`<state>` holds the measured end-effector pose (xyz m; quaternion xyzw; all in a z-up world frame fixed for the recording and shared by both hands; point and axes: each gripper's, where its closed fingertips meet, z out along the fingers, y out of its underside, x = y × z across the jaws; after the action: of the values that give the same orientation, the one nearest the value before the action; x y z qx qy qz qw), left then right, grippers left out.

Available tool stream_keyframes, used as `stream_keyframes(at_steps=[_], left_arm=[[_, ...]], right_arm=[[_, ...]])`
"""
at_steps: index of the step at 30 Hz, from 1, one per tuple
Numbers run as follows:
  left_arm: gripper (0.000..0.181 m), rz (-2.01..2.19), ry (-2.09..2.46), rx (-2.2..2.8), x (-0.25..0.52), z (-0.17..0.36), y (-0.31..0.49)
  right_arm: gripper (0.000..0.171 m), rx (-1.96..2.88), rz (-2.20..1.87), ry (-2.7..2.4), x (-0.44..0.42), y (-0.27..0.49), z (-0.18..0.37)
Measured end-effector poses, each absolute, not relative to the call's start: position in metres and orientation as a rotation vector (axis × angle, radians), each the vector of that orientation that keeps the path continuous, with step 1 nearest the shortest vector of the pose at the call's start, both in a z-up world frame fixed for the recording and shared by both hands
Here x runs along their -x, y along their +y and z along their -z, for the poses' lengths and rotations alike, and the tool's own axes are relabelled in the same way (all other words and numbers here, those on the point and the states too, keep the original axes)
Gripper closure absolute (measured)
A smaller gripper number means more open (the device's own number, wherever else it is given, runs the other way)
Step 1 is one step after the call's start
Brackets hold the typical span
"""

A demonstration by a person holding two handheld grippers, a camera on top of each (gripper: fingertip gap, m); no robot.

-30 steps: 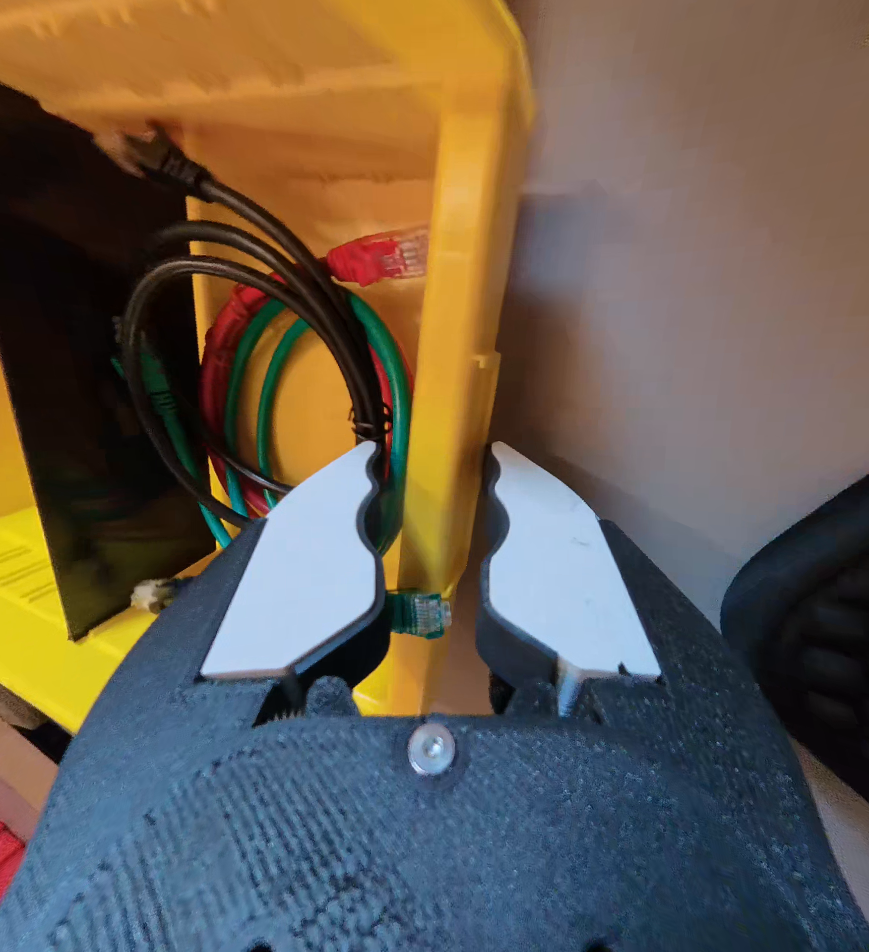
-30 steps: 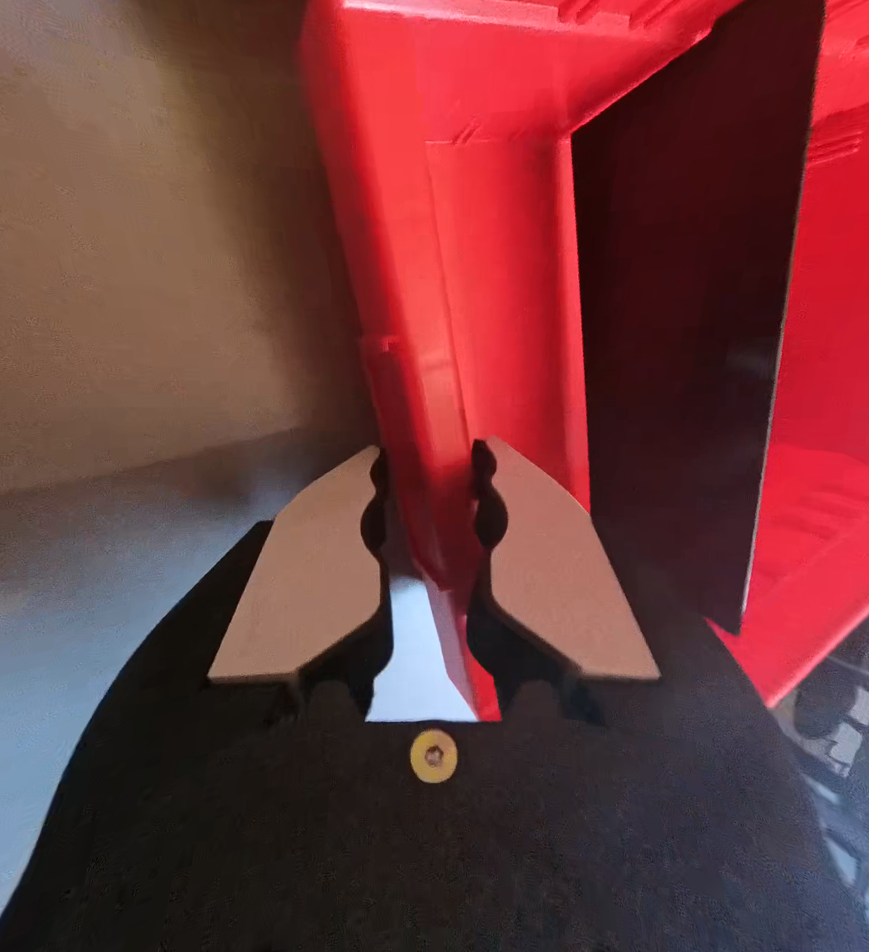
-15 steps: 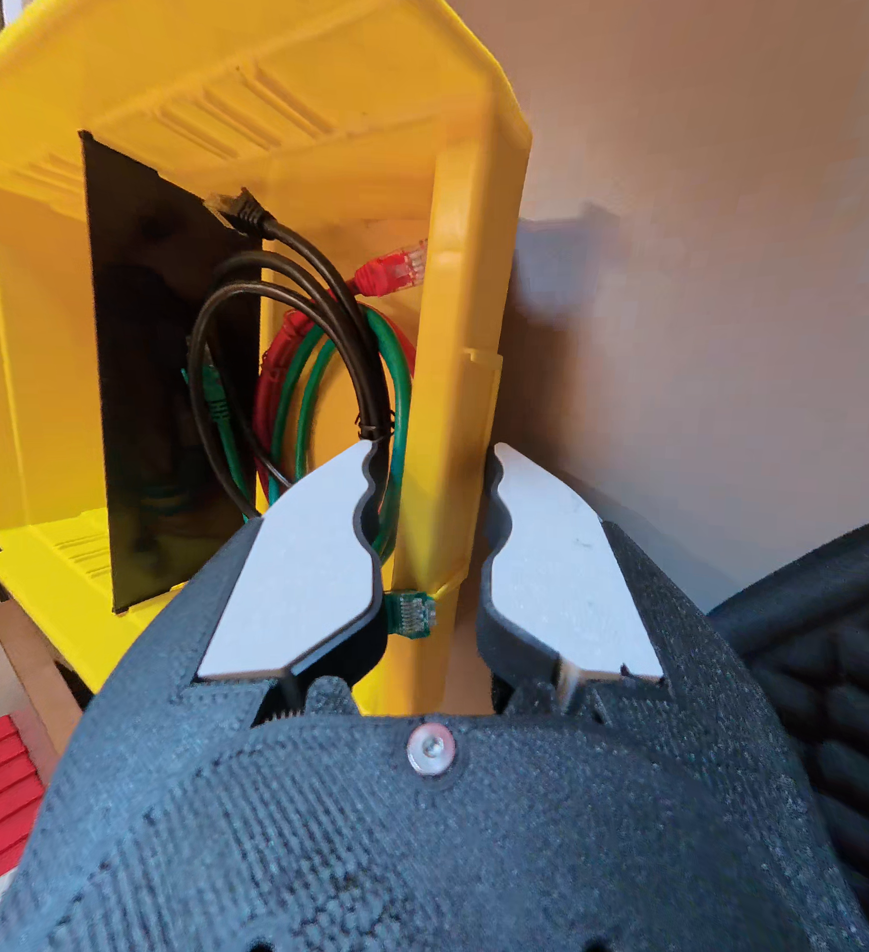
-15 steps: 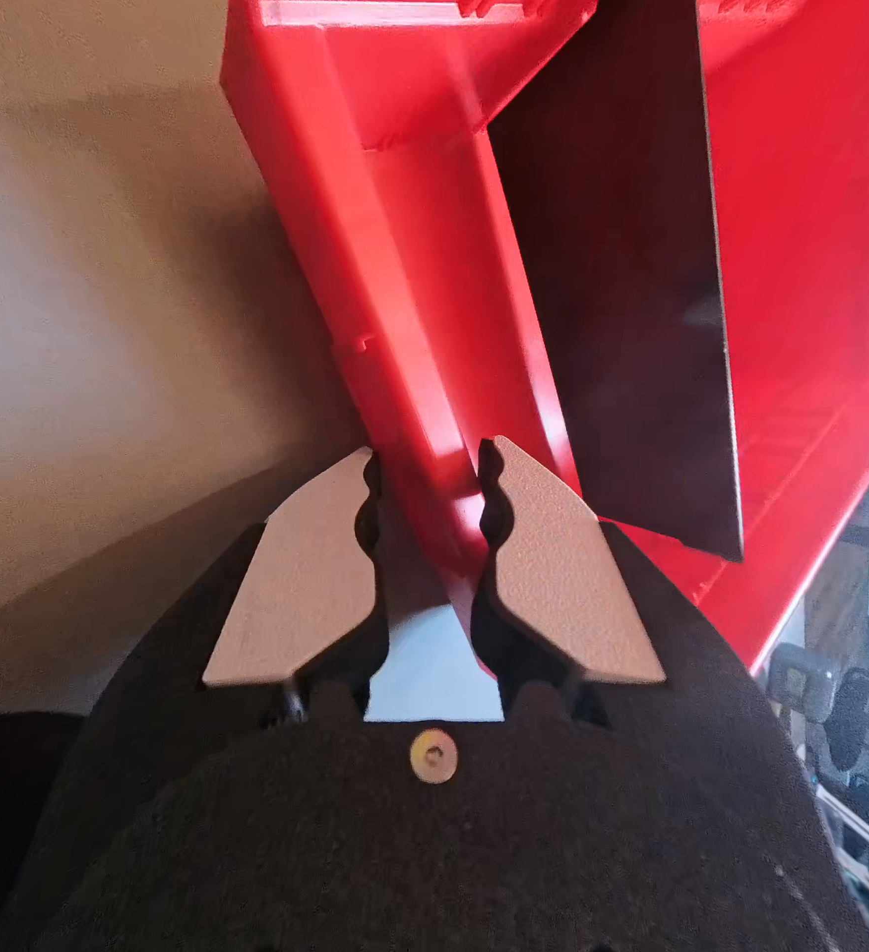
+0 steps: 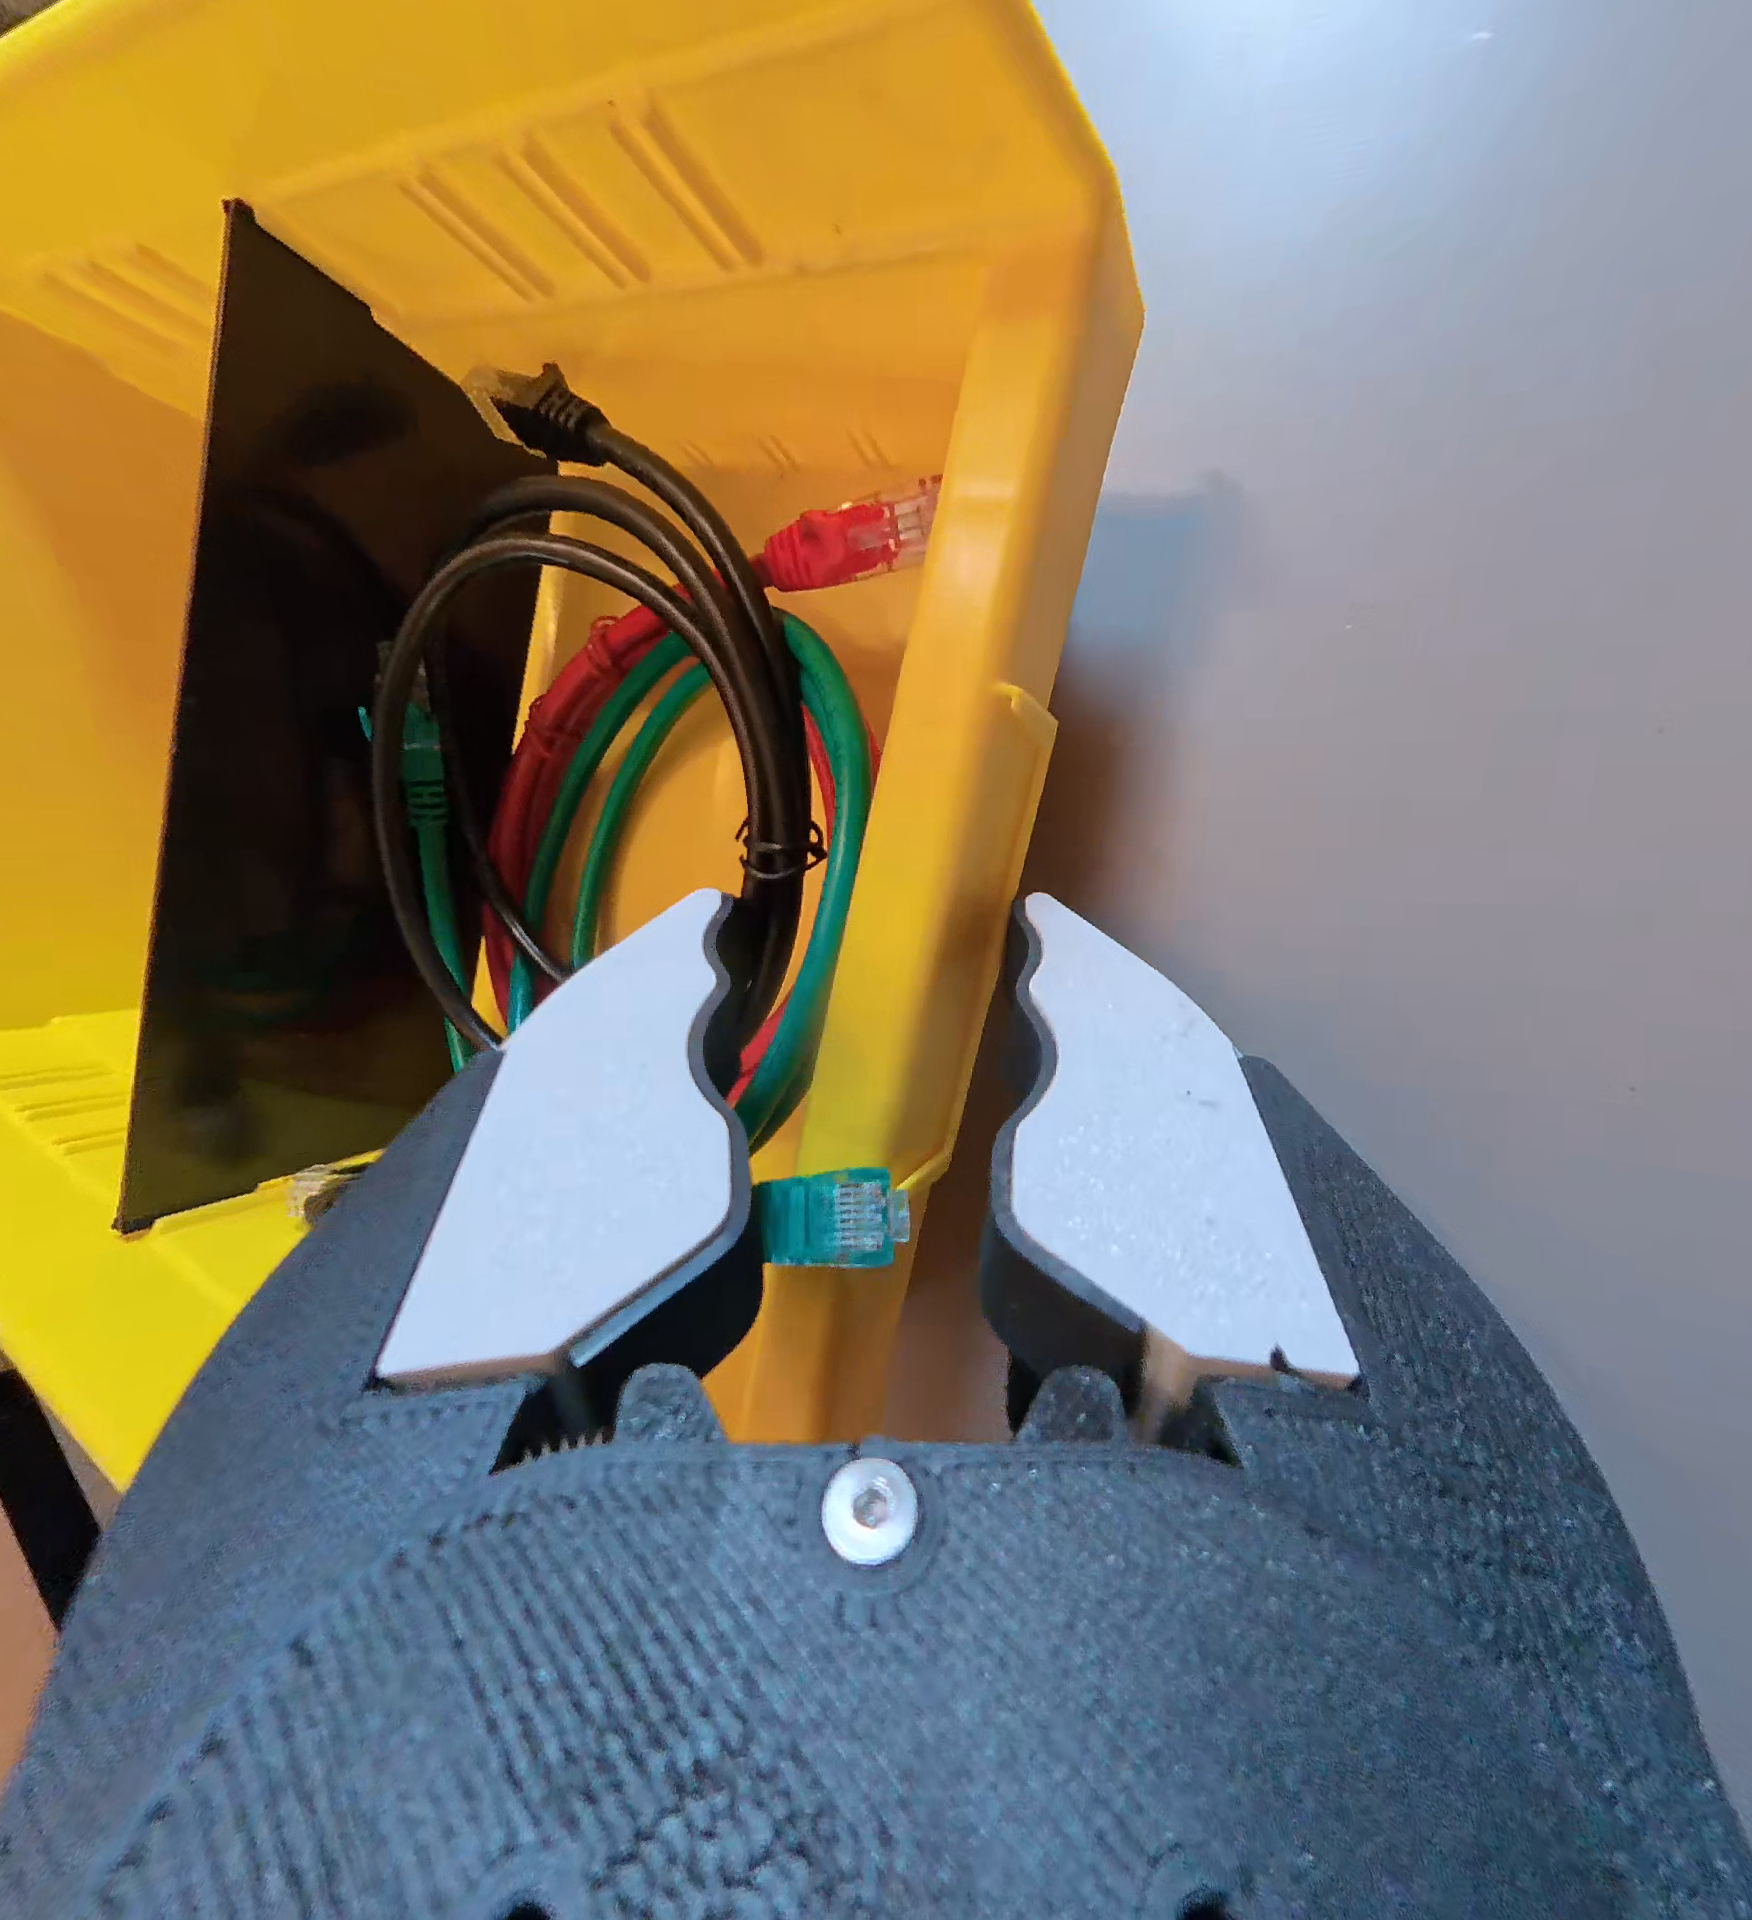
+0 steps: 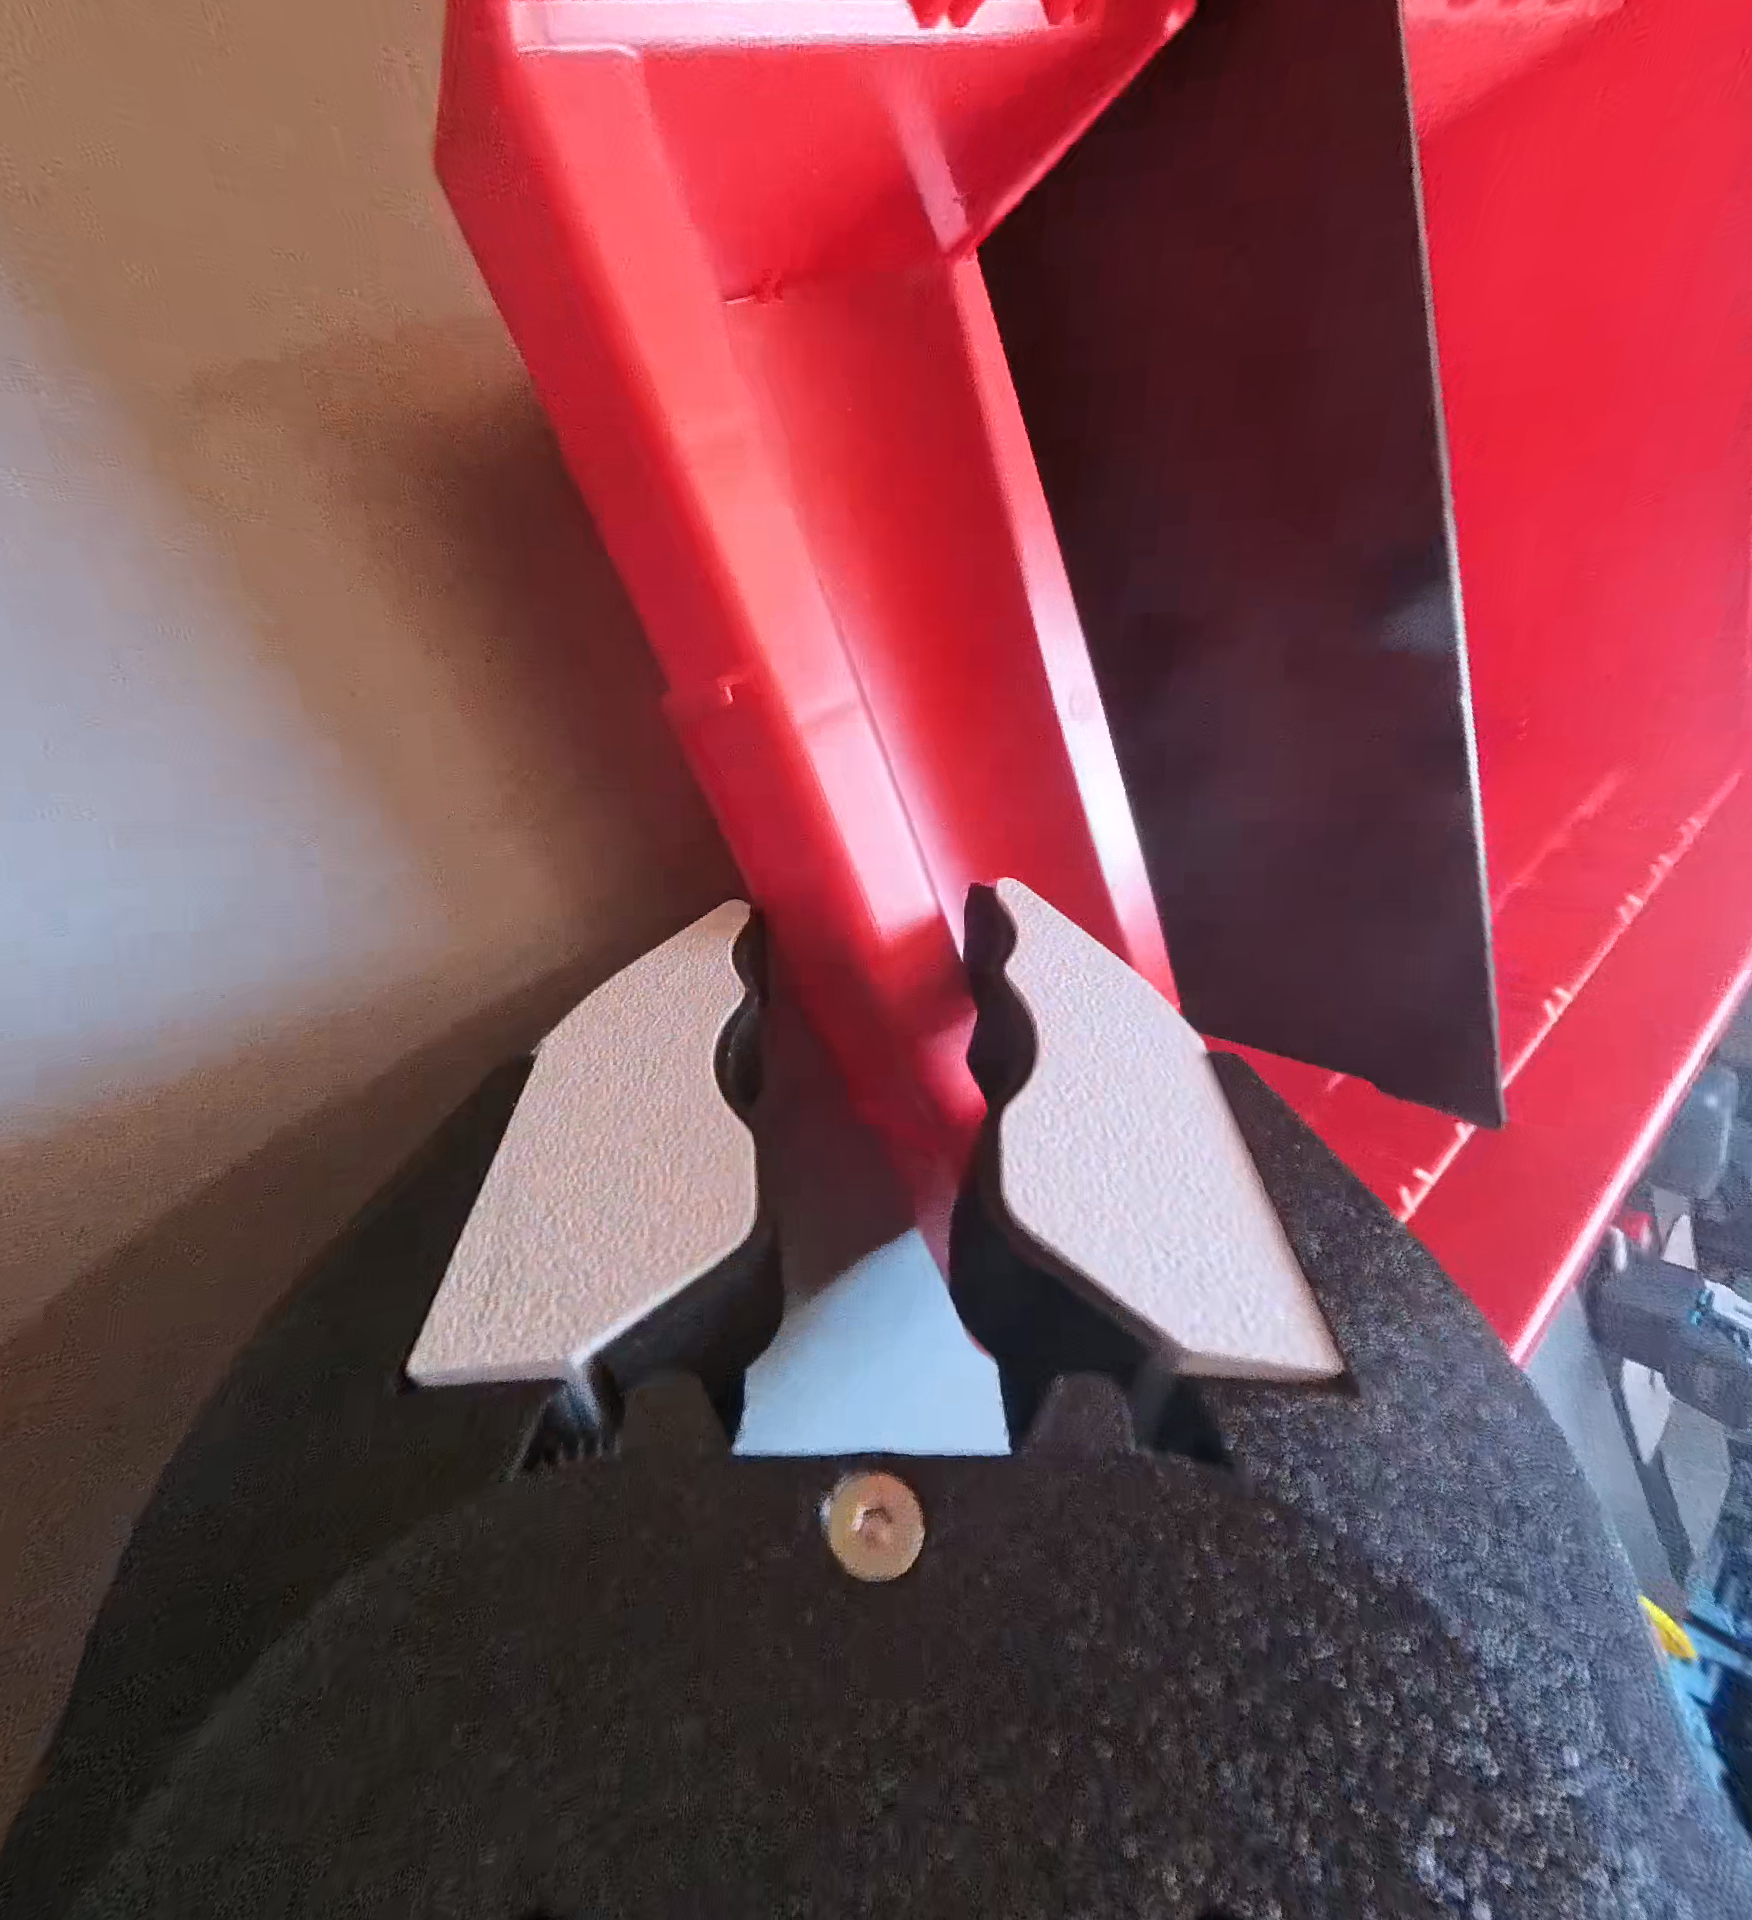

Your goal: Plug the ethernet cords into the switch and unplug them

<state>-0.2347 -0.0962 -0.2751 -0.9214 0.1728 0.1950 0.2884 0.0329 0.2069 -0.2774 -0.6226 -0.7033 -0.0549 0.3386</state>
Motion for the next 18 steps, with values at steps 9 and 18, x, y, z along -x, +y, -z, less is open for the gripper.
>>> stream_keyframes(at_steps=[9, 18], left_arm=[[0.128, -0.562, 0.398, 2.465, 0.247, 0.274, -0.098], [0.137, -0.189, 0.172, 2.239, 0.231, 0.205, -0.089]], right_arm=[[0.134, 1.582, 0.193, -1.805, -0.032, 0.225, 0.276], [0.12, 1.441, -0.577, -1.648, -0.019, 0.114, 0.223]])
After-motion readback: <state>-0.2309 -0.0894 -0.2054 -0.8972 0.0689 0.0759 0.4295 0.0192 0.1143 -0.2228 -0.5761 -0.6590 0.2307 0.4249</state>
